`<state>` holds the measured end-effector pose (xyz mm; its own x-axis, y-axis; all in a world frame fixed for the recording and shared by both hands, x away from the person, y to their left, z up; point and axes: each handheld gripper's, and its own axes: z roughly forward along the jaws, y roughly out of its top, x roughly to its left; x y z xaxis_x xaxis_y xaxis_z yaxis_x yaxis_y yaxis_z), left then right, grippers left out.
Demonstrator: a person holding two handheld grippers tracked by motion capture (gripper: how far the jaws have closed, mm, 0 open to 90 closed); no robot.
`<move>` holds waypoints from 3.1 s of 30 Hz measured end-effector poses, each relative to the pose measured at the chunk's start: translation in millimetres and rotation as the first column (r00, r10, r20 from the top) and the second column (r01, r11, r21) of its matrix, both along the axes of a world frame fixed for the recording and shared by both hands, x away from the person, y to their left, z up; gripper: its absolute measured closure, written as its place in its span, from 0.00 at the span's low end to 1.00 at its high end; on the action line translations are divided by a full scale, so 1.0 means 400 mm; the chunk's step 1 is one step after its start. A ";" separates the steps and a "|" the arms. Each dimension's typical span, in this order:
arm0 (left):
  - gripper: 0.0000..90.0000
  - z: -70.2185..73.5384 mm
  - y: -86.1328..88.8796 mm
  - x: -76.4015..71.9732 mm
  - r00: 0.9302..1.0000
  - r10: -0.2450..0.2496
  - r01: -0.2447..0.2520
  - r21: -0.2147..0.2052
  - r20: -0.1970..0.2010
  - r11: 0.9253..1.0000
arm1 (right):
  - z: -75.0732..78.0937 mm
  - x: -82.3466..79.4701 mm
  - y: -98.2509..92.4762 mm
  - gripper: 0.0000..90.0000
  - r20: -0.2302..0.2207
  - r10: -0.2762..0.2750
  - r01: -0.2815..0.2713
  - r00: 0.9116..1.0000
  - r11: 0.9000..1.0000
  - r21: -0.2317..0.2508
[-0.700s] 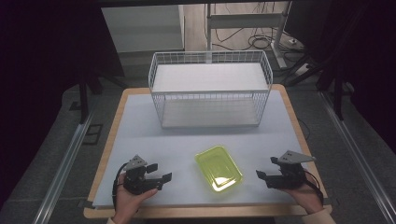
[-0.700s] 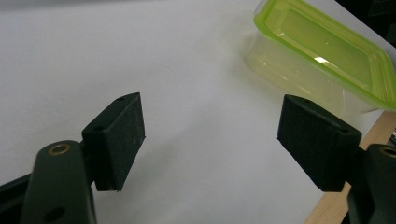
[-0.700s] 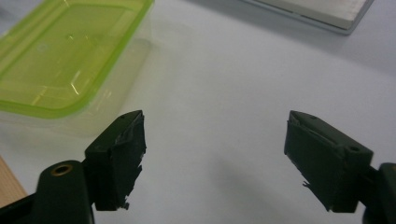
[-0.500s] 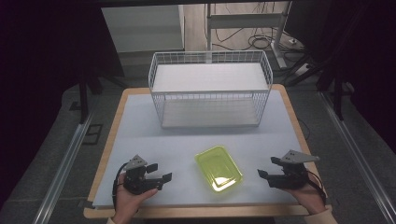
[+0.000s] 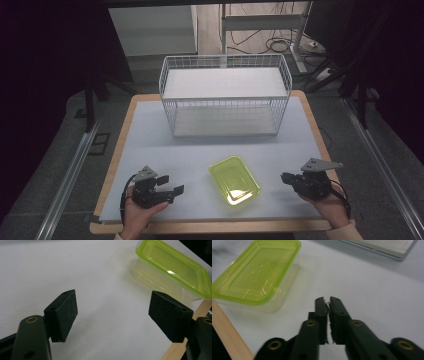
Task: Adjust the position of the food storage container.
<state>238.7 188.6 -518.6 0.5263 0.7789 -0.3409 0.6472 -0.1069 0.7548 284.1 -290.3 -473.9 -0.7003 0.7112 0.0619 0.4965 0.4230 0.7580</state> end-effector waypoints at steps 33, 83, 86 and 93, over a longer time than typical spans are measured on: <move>0.26 0.001 -0.004 -0.003 1.000 -0.010 0.010 -0.001 -0.002 1.000 | -0.071 -0.001 0.148 1.00 -0.081 0.216 -0.225 0.973 0.965 -0.133; 0.26 0.000 0.004 -0.002 1.000 -0.006 0.006 -0.012 -0.006 1.000 | -0.091 -0.092 0.290 1.00 -0.112 0.415 -0.426 0.903 0.899 -0.104; 0.26 0.000 0.005 -0.002 1.000 -0.006 0.006 -0.012 -0.006 1.000 | -0.091 -0.092 0.297 1.00 -0.108 0.416 -0.427 0.903 0.899 -0.102; 0.26 0.003 0.007 -0.003 1.000 -0.003 0.003 -0.016 -0.005 1.000 | -0.095 -0.091 0.328 1.00 -0.104 0.423 -0.432 0.900 0.897 -0.093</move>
